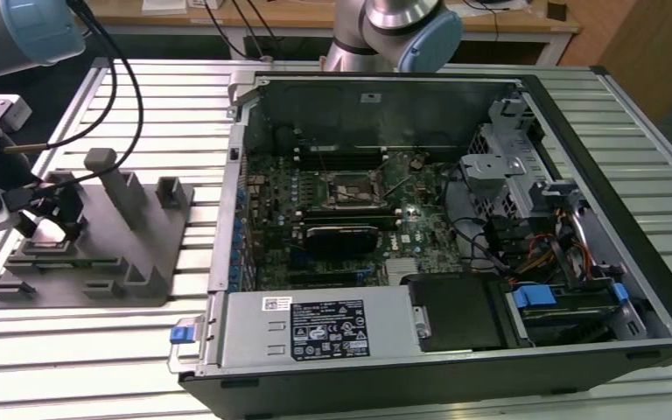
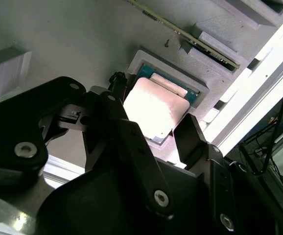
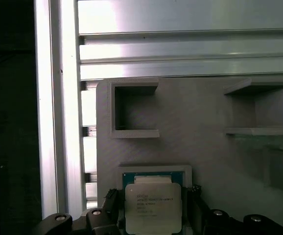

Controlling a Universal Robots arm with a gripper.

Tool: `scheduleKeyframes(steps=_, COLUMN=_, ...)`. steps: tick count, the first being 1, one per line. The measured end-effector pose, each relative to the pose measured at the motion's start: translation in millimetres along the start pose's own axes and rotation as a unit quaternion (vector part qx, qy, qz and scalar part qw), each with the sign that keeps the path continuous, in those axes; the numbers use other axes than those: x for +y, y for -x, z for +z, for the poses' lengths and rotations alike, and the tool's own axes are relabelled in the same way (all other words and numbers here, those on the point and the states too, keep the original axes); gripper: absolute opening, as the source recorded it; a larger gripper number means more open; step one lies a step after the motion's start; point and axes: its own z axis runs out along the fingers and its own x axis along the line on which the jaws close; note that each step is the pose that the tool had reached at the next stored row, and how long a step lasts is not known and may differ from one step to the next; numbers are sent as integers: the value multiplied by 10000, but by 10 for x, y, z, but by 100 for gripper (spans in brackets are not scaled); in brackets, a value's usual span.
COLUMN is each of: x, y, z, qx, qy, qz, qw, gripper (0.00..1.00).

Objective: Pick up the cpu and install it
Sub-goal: 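Pick up the cpu and move it towards the insertion slot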

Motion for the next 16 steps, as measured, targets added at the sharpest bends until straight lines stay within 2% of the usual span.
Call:
scheduleKeyframes(steps=8, x=0, y=0, z=0, qx=0, qy=1, qz=0, qw=10000, gripper=66)
scheduleKeyframes(steps=12, x=1, y=5, z=1, qx=44, qy=0, qz=2, qw=10000, gripper=66)
scheduleKeyframes(steps=16, x=0, y=5, z=0, qx=47, qy=0, qz=1, qw=10000, gripper=66)
